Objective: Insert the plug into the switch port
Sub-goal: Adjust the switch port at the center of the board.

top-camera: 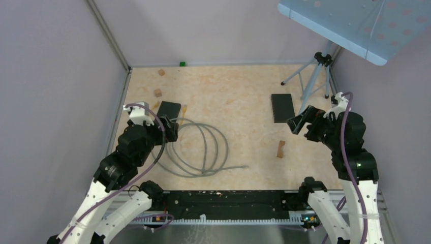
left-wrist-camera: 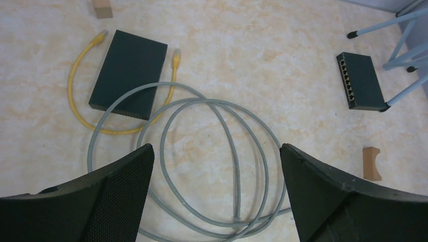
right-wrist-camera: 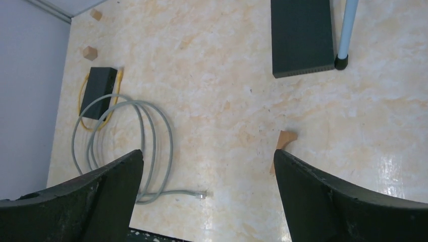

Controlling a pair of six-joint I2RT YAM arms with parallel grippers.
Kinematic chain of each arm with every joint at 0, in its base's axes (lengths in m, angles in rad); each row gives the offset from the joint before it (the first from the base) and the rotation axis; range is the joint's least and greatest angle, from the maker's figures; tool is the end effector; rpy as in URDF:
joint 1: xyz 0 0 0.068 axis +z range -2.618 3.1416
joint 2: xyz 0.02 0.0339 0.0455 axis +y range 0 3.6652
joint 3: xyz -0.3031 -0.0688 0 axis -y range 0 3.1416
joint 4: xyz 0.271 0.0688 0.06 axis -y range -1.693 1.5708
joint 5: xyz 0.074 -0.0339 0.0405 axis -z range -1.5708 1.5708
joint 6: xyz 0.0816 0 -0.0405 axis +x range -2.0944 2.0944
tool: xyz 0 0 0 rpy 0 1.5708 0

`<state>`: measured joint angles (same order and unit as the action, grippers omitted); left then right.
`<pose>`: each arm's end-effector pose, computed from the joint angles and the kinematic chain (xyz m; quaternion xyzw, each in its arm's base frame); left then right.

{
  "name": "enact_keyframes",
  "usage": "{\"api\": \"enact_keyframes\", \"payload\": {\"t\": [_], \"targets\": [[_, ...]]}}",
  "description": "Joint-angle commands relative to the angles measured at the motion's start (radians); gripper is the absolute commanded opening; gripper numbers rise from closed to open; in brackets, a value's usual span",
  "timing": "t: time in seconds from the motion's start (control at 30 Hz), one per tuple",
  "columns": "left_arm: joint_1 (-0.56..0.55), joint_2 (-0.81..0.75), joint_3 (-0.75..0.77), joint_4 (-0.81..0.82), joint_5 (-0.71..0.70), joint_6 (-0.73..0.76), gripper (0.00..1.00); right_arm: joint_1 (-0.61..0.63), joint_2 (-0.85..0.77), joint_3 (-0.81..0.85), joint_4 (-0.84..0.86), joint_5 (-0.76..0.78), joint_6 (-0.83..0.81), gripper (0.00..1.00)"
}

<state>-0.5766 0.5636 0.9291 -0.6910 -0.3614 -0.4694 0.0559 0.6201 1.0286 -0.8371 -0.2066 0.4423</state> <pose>0.1313 -0.0510 0.3802 -0.0618 0.8036 -0.1601 0.5699 0.1370 0.0244 0.3884 0.1060 0.8320 0.2166 0.4997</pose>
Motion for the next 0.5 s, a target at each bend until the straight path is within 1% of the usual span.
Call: {"api": "enact_keyframes", "payload": {"t": [0.0, 0.07, 0.23, 0.33, 0.47], "targets": [[-0.001, -0.002, 0.014, -0.041, -0.044, -0.02, 0.99, -0.005, 0.008, -0.024, 0.031, 0.026, 0.044, 0.98], [-0.001, -0.001, 0.012, -0.047, -0.037, -0.028, 0.99, -0.005, 0.011, -0.018, 0.03, 0.05, 0.053, 0.99], [0.0, 0.041, -0.025, -0.058, 0.014, -0.101, 0.99, -0.006, 0.026, -0.013, 0.037, 0.032, 0.033, 0.99], [-0.001, 0.072, -0.069, 0.007, 0.181, -0.115, 0.99, -0.005, 0.042, -0.024, 0.045, -0.006, 0.023, 0.98], [-0.008, 0.135, -0.142, 0.032, 0.277, -0.202, 0.99, 0.01, 0.054, -0.076, 0.079, -0.067, 0.059, 0.94]]}}
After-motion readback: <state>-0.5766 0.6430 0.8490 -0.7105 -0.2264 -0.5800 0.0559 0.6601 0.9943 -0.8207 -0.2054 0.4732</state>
